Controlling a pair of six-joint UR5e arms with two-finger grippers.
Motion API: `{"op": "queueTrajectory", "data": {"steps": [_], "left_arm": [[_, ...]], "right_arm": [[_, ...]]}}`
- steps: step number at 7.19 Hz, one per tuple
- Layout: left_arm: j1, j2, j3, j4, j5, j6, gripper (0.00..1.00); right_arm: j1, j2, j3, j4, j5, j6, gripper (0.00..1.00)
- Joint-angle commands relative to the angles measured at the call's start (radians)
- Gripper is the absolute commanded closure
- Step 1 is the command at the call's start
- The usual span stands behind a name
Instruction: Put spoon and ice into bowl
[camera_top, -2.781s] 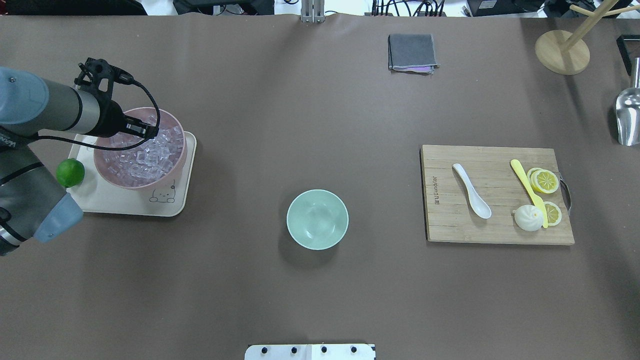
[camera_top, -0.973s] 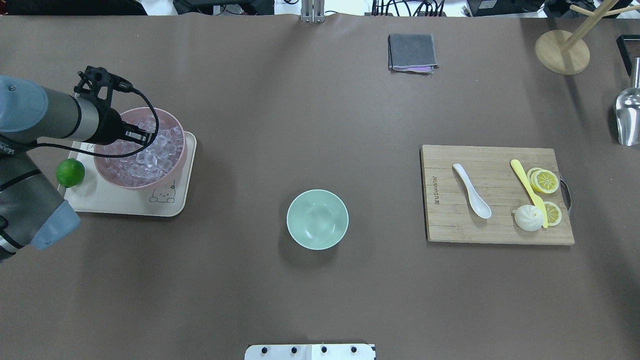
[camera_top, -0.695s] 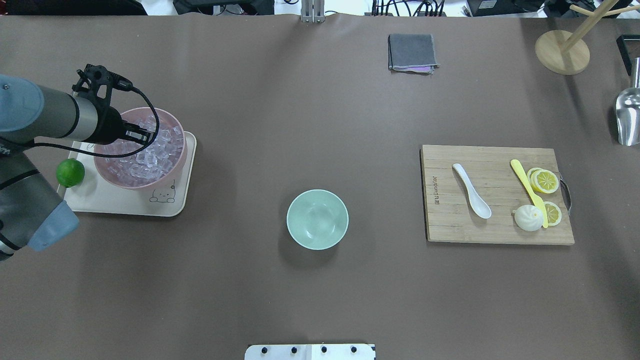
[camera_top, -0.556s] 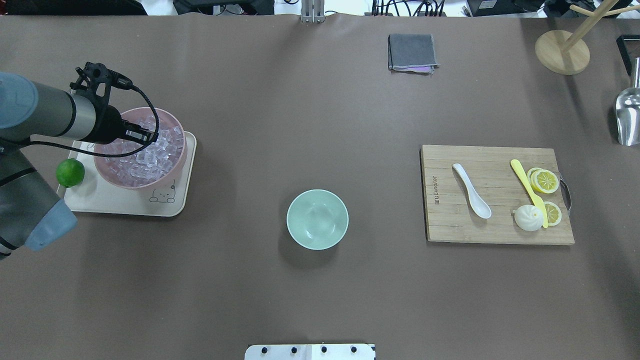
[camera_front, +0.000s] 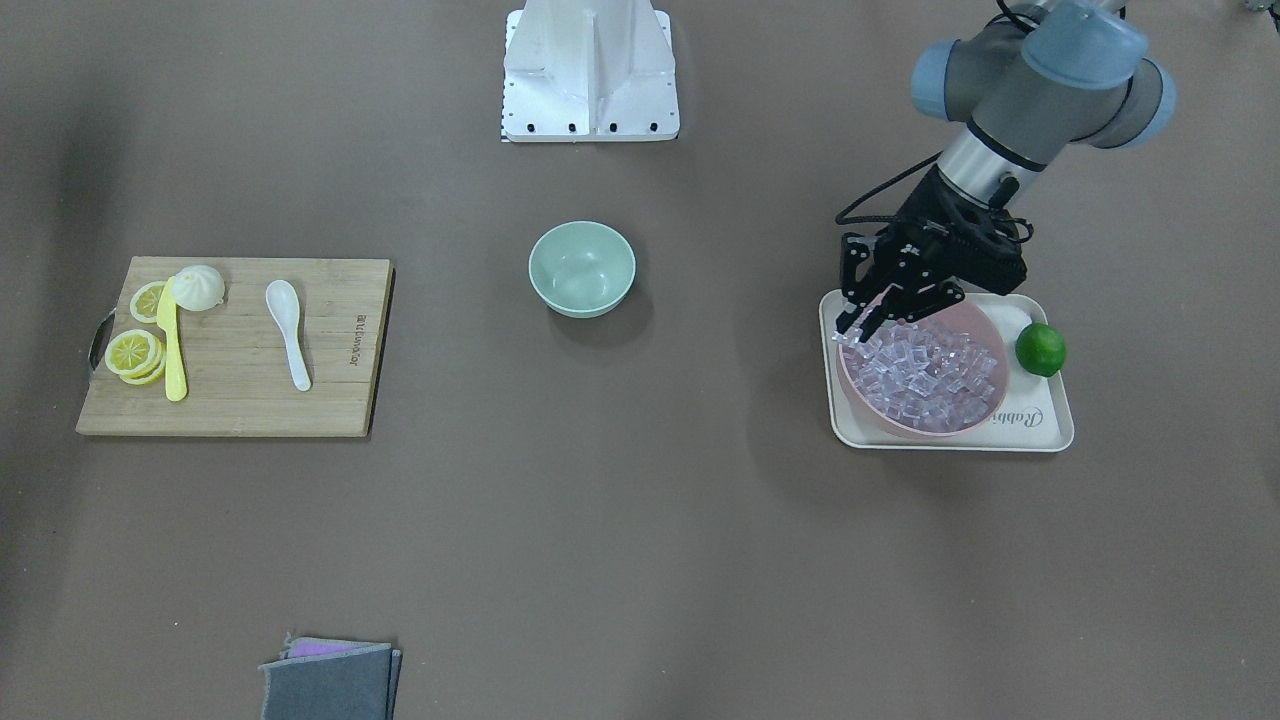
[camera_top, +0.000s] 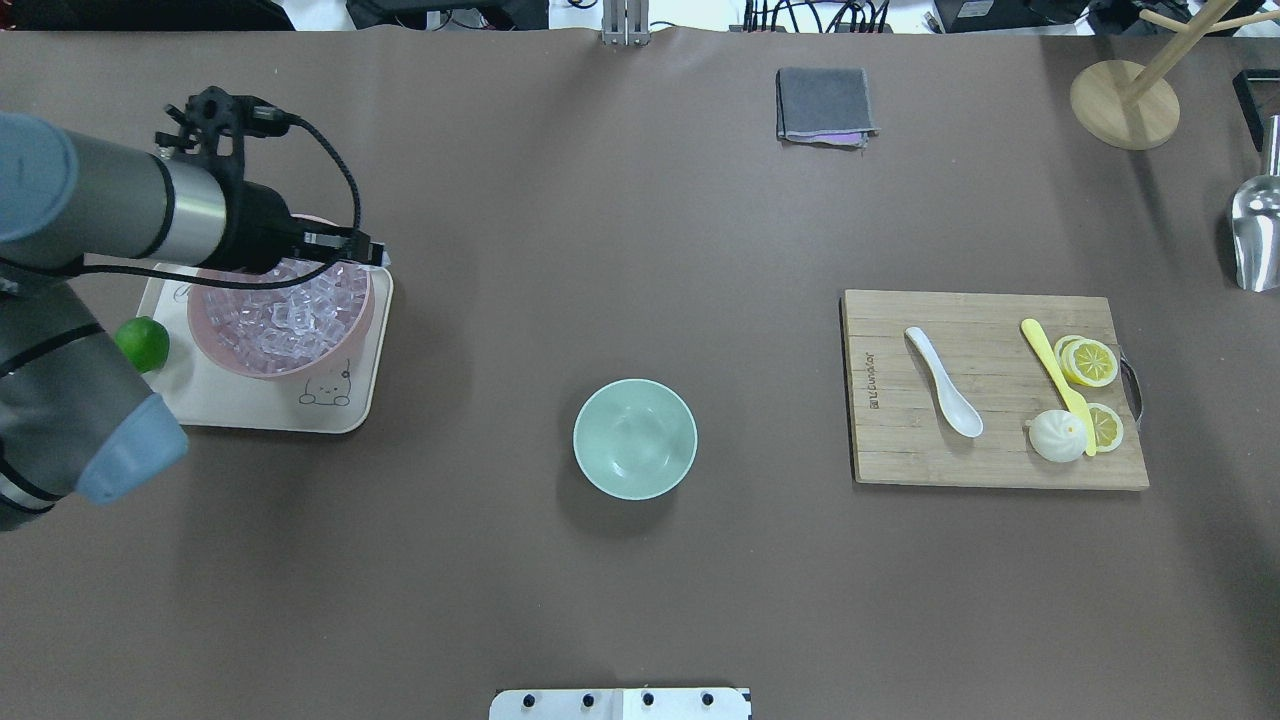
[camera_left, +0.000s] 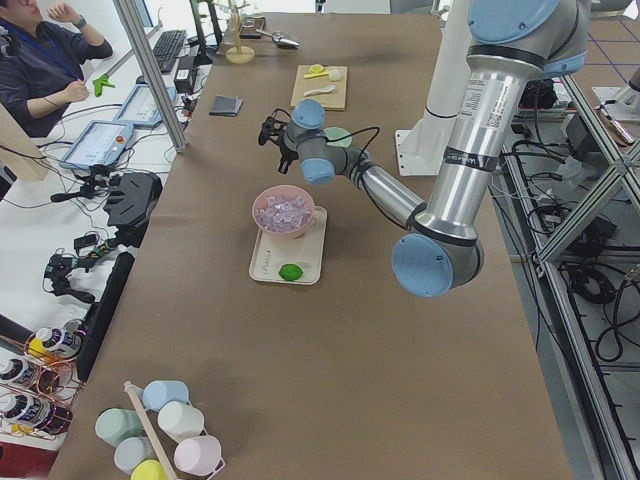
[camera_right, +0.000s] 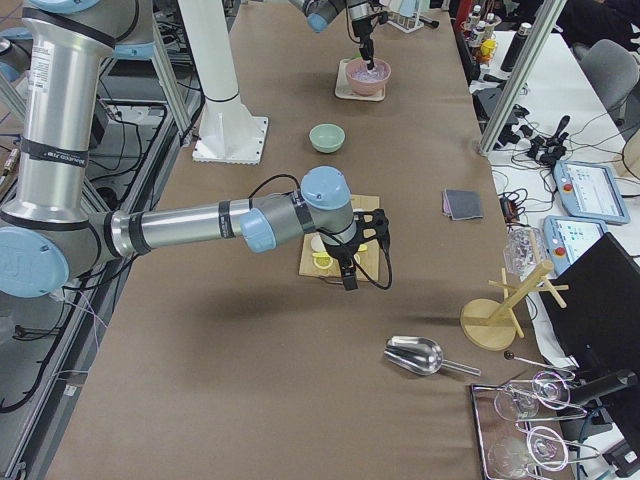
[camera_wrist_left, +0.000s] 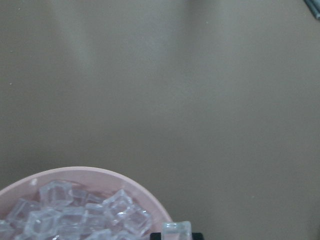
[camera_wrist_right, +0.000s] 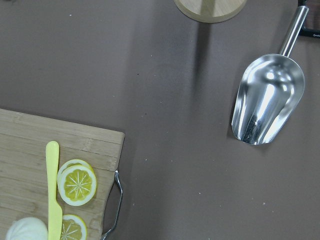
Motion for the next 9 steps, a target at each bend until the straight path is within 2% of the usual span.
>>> {"op": "queueTrajectory", "data": {"steps": [1, 3, 5, 7, 8, 9], "left_arm": [[0.182, -0.091, -0.003, -0.001, 0.172, -0.159, 1.00], [0.294, -0.128, 0.006, -0.001, 0.284, -0.204, 1.00], [0.452, -0.164, 0.040, -0.002, 0.444, -0.204, 1.00], [0.517, -0.209, 0.097, -0.004, 0.516, -0.227, 1.00], [0.517, -0.212, 0.097, -0.008, 0.515, -0.227, 0.63], [0.517, -0.212, 0.100, -0.031, 0.515, -0.226, 0.14]], "right_arm": [[0.000, -0.001, 0.000, 0.001, 0.000, -0.001, 0.00], [0.000, -0.001, 0.000, 0.001, 0.000, -0.001, 0.00], [0.000, -0.001, 0.000, 0.001, -0.002, -0.001, 0.00], [0.000, -0.001, 0.000, 0.001, -0.002, -0.001, 0.00], [0.000, -0.001, 0.000, 0.001, -0.002, -0.001, 0.00], [0.000, -0.001, 0.000, 0.001, -0.002, -0.001, 0.00]]}}
